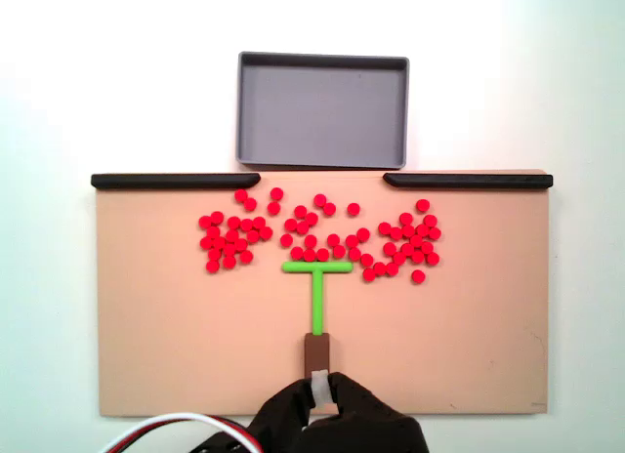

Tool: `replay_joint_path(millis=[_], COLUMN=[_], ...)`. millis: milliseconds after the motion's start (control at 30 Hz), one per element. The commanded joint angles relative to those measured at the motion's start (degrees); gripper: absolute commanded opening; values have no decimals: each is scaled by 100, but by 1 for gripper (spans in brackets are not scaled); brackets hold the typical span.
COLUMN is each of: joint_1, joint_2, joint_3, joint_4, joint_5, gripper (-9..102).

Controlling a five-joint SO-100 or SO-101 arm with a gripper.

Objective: Grasp a green tool by the dark brown handle.

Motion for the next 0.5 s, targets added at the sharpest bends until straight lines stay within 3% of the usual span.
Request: replay_joint_path(millis=[0,467], joint_1=[123,149], joint_2=[-132,-53], joint_3=[-62,-62], joint_4=[35,35], joint_5=[923,861], gripper=[0,0])
